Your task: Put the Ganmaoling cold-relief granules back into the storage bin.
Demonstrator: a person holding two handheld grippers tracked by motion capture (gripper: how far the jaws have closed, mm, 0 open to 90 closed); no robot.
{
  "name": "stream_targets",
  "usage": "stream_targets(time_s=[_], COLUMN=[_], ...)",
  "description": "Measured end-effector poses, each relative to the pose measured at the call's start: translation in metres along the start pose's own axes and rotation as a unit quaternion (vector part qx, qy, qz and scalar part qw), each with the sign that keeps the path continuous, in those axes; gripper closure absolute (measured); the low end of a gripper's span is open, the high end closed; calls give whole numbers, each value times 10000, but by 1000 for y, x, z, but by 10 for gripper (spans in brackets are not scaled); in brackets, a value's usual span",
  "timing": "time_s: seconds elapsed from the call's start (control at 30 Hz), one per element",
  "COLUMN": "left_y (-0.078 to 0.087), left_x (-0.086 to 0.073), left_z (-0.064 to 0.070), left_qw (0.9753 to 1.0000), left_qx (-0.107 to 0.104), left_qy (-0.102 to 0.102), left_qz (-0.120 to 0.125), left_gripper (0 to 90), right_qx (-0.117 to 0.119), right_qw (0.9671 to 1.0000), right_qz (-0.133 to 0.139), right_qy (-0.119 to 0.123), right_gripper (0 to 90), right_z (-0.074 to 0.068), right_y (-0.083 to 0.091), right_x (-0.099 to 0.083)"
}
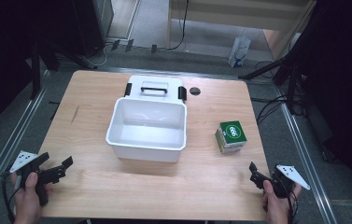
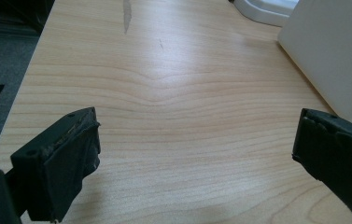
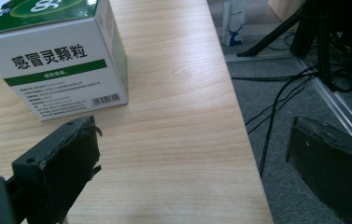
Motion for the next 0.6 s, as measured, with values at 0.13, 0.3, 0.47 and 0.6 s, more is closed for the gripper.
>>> stream_targets(time_s=[0.13,0.3,0.47,0.6], left_y=[1,2,1,2], left_x=[0,-1,0,0], left_z=[0,0,-1,-1], left_qw=[10000,10000,10000,10000], left_qx=[-2,-12,-22,-5], left_qy=[17,23,56,46], left_qz=[27,34,42,48], left_gripper=[13,13,13,13], right_qx=[-262,-660,-367,-350], right_qw=[9996,9970,9971,9963], right_qz=[95,-103,-283,-523], right_qy=[102,400,596,593], right_gripper=[44,60,54,59], right_z=[1,-6,-18,-22], right_y=[0,-2,-3,-3], right_x=[1,0,11,20])
Point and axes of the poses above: each handheld gripper's, and its own axes: y roughly backward along the jaws, x roughly out of its top, z roughly to its right, the point moved 4 cm from there along -y, roughly forward along the jaws, and after that the axes turned 3 degrees about x, right-handed, at the moved point
